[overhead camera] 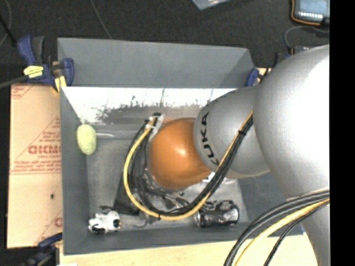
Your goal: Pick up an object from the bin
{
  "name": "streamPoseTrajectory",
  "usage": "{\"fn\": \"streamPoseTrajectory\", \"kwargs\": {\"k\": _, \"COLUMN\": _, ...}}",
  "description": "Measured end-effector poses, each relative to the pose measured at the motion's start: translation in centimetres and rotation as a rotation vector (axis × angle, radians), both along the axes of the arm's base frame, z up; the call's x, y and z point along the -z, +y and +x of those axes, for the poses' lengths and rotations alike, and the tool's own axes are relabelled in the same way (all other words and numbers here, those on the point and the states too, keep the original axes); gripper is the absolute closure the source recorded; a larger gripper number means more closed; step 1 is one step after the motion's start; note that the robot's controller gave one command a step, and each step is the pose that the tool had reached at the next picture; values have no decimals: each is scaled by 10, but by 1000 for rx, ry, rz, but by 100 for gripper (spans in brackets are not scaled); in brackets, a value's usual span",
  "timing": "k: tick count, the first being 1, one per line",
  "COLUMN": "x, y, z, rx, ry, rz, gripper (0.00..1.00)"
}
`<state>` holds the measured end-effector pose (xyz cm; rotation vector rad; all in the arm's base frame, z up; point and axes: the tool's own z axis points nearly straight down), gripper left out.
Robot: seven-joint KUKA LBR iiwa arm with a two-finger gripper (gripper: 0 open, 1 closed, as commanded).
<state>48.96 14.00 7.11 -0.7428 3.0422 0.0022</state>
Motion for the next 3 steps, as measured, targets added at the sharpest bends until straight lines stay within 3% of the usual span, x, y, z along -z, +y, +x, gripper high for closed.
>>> {"fn": "streamPoseTrajectory", "kwargs": {"k": 3, "x": -135, "y": 1, "z": -3, "rx": -35, "ry": 5, "rz": -2, "gripper": 100}}
